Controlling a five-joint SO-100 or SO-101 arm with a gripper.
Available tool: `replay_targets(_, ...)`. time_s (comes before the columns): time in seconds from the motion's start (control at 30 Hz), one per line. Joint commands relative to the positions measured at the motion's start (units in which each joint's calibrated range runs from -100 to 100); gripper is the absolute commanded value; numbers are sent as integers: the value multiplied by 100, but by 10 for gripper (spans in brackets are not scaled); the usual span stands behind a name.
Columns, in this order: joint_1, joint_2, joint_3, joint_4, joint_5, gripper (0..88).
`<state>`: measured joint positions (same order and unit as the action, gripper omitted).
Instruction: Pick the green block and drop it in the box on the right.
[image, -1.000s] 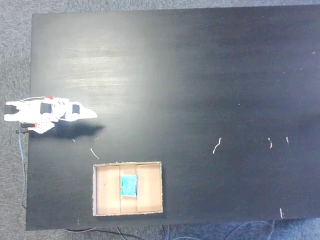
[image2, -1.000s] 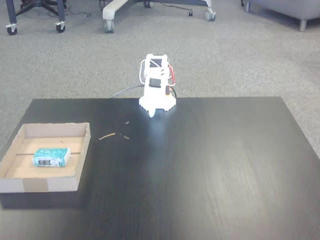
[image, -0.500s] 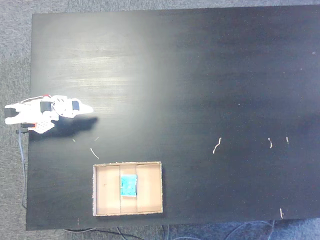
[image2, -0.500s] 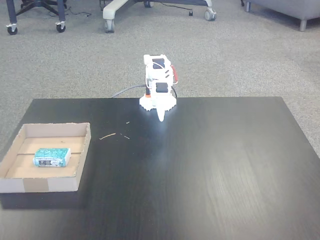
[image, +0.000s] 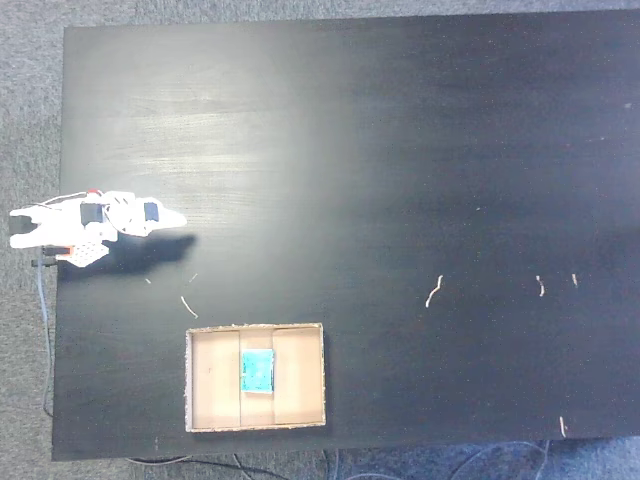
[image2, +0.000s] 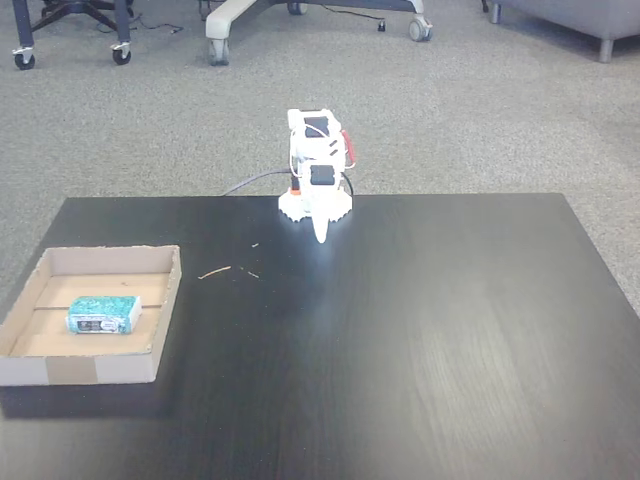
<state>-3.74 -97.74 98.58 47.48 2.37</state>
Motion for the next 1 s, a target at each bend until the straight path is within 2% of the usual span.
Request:
replay_targets(0.0, -55, -39, 142, 25, 29, 1)
replay_targets(0.97, -63, -39, 142, 16, 34, 1)
